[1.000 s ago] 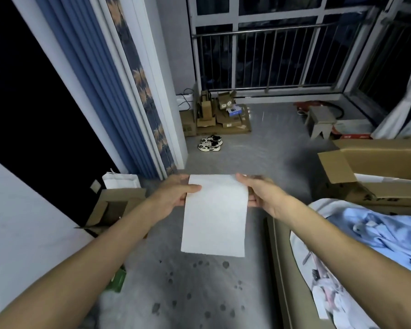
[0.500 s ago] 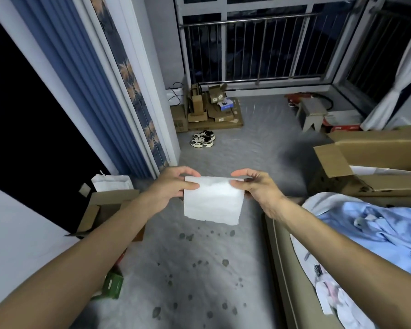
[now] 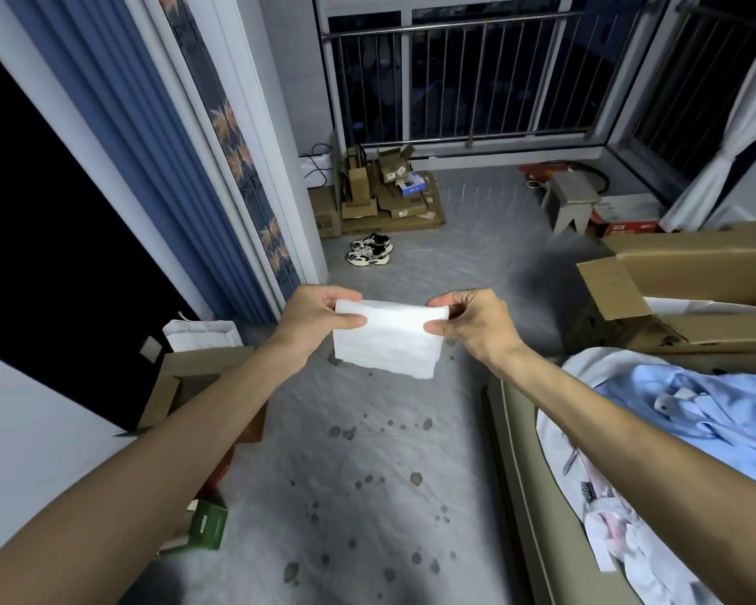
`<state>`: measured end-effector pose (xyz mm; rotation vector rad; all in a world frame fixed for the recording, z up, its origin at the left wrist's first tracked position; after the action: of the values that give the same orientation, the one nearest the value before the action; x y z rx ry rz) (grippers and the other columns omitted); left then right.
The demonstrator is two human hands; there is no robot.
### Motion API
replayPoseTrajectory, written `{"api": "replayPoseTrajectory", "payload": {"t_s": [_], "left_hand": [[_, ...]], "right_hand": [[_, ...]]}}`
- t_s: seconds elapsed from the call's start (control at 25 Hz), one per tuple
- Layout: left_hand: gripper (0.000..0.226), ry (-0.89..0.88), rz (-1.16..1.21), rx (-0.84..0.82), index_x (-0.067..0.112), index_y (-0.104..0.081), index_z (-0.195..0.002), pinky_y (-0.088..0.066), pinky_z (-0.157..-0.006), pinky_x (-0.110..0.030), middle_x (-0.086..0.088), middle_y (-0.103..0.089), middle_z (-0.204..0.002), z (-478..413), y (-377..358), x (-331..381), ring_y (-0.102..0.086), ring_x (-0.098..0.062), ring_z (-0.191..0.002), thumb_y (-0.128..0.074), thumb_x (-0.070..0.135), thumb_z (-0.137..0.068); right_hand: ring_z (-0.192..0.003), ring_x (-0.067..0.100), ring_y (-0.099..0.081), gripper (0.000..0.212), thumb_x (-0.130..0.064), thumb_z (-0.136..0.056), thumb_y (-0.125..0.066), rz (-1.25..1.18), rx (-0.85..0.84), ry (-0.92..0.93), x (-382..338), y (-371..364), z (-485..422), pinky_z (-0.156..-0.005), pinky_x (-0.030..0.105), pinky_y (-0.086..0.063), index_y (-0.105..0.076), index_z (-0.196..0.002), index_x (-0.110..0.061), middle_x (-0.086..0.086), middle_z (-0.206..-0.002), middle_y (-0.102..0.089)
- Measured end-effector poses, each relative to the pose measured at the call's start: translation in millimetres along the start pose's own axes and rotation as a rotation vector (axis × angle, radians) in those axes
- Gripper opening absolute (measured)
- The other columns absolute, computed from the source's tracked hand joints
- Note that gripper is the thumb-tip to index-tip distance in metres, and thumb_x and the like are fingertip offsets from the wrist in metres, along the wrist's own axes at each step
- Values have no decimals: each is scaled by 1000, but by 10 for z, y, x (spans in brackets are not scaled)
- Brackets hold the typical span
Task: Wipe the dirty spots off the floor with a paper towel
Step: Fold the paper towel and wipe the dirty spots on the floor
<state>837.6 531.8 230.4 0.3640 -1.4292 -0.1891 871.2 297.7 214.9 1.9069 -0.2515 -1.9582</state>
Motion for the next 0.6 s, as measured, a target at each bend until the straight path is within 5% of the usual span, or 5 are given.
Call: {"api": "replayPoseTrajectory", "payload": {"t_s": [0.16, 0.32, 0.4, 0.48, 0.6], "left_hand": [[15, -119, -160, 80, 19, -76, -87, -49, -68, -21, 3, -72, -84, -50, 47, 77, -67, -12, -79, -80, 17, -72], [5, -95, -88, -7, 19, -69, -81, -48, -73, -29, -2, -70, -89, -90, 85, 51, -65, -15, -82, -74, 21, -80], [6, -71, -11, -62, 17, -65, -83, -48, -68, -24, -1, -70, -86, -107, 89, 41, -66, -9, -75, -68, 22, -85], [8, -67, 11, -67, 18, -63, -84, -49, -60, -17, 4, -69, -81, -131, 82, 39, -66, -4, -69, -66, 24, -87], [7, -109, 0, -27, 20, -63, -87, -49, -55, -14, 7, -69, -79, -184, 111, 46, -67, -3, -67, -65, 26, -88]], "right_hand": [[-68, 4, -56, 12, -15, -73, -83, 75, 32, 100, -73, 10, -59, -67, 12, -43, -76, -77, -23, -10, -71, -67], [-90, 14, -53, 9, -11, -84, -72, -34, -186, 33, -50, -42, -124, -76, 19, -40, -66, -79, -17, 2, -102, -59], [-86, 15, -53, 8, -16, -85, -71, -88, -360, 1, -66, -96, -130, -75, 26, -38, -65, -89, -13, 2, -95, -62], [-80, 8, -60, 22, -15, -82, -75, -86, -456, 47, -127, -182, -147, -71, 19, -42, -65, -101, -10, 1, -89, -66], [-66, 5, -62, 17, -6, -80, -75, -160, -447, 80, -200, -384, -164, -59, 13, -46, -68, -93, 3, 3, -77, -68]]}}
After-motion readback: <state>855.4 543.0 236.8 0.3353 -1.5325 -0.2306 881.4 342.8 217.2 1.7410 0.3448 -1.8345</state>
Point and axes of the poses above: each hand's wrist, its own z-axis away from the middle knuckle, its own y-axis out of the back of the hand, x = y × z, the point moved 4 cm from there along -z, towards the middle knuckle
